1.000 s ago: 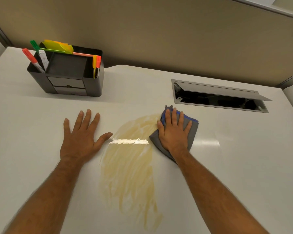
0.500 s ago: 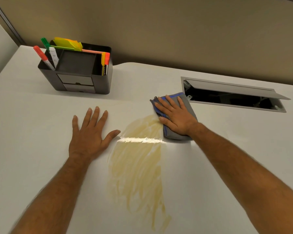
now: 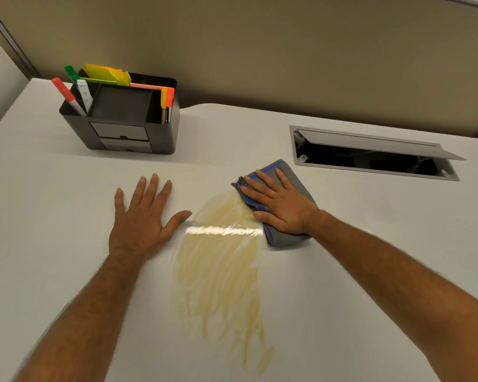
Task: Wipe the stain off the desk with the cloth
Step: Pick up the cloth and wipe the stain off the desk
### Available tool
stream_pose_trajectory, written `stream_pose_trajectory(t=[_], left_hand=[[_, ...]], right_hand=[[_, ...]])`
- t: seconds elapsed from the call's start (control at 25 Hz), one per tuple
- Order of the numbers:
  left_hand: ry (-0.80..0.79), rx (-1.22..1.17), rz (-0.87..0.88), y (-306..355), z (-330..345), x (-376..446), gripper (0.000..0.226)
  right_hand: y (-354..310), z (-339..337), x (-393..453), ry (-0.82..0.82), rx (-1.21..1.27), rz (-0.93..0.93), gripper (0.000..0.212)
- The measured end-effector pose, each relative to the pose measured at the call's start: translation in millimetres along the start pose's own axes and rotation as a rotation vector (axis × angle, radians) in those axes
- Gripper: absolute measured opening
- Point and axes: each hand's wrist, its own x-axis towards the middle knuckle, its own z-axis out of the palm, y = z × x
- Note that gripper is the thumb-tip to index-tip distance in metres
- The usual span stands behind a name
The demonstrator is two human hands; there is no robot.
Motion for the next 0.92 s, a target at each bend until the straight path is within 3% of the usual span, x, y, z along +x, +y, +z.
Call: stream_pose_trajectory(t=[0.48,0.92], left_hand=[[-0.039,-0.026,0.010,-1.2,-2.7,-2.5,0.094],[-0.072,-0.045,0.055,-4.8,-11.3,-25.3,0.097]], right_hand=[[-47.3,4.5,-45.6,0.007,-0.001,-0.024,0.067],[-112.0,16.6,-113.1,0.015,0.070,0.067,0.068]])
